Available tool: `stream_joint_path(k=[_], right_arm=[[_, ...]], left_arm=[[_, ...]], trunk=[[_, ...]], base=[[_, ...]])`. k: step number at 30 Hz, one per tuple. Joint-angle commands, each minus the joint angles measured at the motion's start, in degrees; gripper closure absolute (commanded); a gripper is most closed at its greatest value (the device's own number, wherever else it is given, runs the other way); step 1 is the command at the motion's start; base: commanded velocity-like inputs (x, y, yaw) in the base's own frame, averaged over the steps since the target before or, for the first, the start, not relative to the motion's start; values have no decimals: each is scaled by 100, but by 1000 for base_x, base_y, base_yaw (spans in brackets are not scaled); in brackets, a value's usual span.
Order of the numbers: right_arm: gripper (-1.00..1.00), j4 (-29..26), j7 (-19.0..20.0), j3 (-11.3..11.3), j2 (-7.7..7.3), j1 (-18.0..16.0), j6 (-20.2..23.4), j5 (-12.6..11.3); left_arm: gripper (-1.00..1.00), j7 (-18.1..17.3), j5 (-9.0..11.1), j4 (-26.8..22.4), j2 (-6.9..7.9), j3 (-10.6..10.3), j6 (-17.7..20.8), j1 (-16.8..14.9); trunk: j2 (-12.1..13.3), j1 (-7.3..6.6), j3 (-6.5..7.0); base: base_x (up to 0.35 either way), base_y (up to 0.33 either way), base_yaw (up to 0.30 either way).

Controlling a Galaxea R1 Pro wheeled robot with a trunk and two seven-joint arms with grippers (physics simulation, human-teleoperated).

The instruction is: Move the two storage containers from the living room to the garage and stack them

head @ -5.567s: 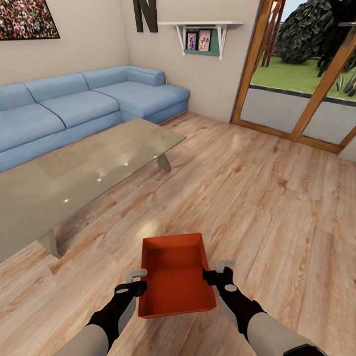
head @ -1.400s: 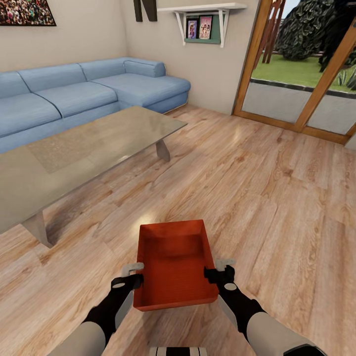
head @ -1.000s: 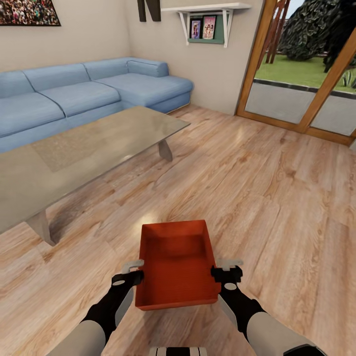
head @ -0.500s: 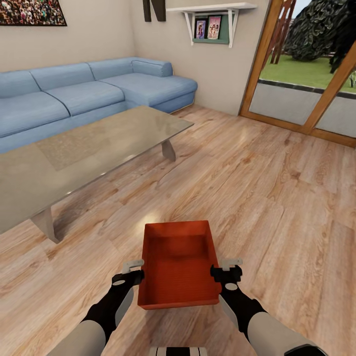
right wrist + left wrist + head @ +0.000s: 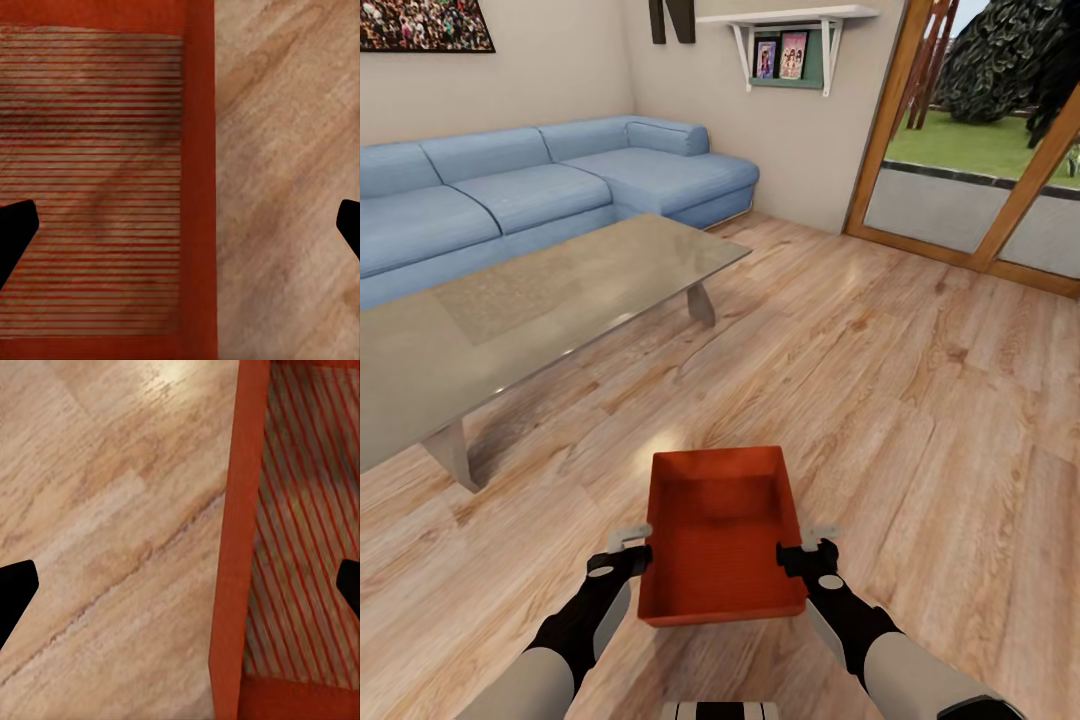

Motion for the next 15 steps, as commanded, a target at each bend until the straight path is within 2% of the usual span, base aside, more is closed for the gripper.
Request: stream_joint_path(k=[1, 8, 15], right_arm=[[-100, 6, -32, 43, -2, -4, -16, -26], [-100, 6, -18, 43, 6, -3, 4, -25], [-100, 6, -89, 30, 37, -3, -7, -63]], left_arm=[[-100, 28, 59, -9, 0, -16, 24, 0], [-100, 26, 57, -13, 0, -14, 21, 0], [-100, 26, 56, -13, 0, -9, 20, 0]], trunk=[[-1, 0, -4], [-1, 0, -4], [-1, 0, -4]], base=[[83, -79, 0], [122, -138, 0], [20, -20, 0]])
